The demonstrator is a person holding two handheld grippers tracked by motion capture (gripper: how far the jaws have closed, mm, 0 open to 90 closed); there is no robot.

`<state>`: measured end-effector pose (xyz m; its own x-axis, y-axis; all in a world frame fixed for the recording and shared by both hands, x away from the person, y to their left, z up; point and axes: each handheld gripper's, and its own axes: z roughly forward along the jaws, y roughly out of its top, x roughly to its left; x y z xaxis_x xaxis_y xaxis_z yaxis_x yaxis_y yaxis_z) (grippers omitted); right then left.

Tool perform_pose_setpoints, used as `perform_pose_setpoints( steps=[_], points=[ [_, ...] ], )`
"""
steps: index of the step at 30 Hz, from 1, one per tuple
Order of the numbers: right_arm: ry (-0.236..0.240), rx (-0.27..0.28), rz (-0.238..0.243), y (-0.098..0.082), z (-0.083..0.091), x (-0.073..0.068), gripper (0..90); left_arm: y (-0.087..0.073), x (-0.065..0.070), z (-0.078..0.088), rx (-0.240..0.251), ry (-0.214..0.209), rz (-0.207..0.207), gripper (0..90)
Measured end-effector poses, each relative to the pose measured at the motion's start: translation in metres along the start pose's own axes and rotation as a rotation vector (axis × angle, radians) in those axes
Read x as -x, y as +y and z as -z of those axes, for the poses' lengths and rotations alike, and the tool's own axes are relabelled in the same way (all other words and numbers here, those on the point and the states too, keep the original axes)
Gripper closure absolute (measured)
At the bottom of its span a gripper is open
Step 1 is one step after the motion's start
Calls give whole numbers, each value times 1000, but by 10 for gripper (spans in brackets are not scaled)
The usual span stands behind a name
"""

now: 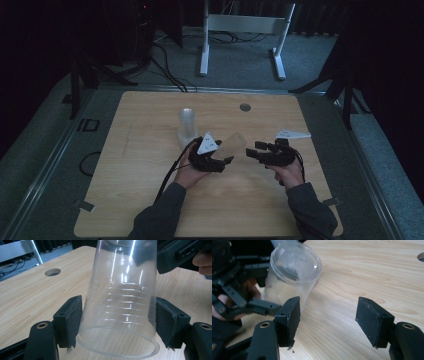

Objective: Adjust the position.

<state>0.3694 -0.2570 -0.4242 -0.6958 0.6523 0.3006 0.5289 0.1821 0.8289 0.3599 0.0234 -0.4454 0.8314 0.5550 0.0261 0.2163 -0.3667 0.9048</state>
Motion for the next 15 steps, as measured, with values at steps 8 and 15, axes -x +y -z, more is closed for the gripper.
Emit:
perform_pose_setpoints(
  steps=[8,15],
  points=[
    [-44,-84,104,9,2,-4,374,0,-2,1,-11,-7,-13,286],
    [-68,-142,159,14,2,-6,375,1,-3,2,-10,0,-16,286]
  ],
)
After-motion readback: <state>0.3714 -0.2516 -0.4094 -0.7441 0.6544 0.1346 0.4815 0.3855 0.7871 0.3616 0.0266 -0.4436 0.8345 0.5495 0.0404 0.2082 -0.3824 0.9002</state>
